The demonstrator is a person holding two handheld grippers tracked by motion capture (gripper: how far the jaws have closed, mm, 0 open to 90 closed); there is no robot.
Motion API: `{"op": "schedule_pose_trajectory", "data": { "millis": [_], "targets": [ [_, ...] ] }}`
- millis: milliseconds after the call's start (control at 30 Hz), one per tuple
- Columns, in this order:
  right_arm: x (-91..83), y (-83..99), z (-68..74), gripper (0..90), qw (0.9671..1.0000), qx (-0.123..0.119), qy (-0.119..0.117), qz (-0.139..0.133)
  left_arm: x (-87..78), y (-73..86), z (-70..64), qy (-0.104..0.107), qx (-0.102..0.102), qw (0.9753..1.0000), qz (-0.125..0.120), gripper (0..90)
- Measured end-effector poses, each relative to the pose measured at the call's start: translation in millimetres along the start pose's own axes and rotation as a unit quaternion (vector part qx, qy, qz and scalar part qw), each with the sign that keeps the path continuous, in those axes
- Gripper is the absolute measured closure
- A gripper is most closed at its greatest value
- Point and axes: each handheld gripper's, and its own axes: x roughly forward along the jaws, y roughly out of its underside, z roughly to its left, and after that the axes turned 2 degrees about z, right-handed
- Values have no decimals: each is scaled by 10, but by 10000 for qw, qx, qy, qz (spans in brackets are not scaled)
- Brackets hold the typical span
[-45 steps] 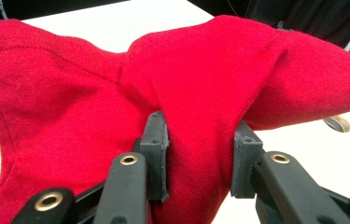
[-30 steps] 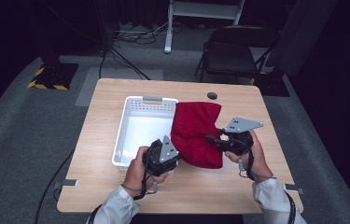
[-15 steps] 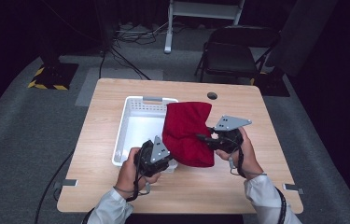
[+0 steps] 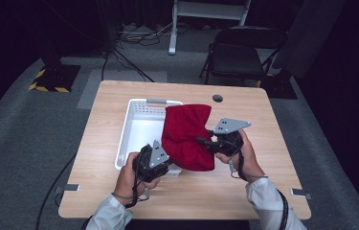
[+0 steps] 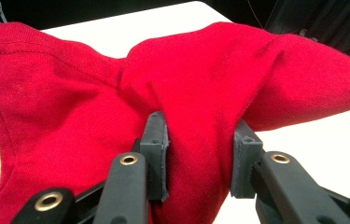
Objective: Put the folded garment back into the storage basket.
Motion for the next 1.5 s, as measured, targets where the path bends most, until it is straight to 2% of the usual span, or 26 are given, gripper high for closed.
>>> {"op": "schedule_pose_trajectory", "data": {
  "millis": [400, 1033, 1233, 1500],
  "targets": [
    [146, -61, 35, 654, 9999, -76, -45, 75, -6, 100, 60, -152, -70, 9999, 44, 673],
    [423, -217, 74, 653, 9997, -149, -163, 133, -71, 249, 225, -372, -342, 9987, 65, 674],
    [503, -272, 114, 653, 9994, -260, -161, 138, -95, 304, 272, -427, -398, 9982, 101, 673],
    [613, -275, 130, 653, 9994, -196, -245, 112, -105, 363, 321, -510, -481, 9975, 134, 674]
  ]
}}
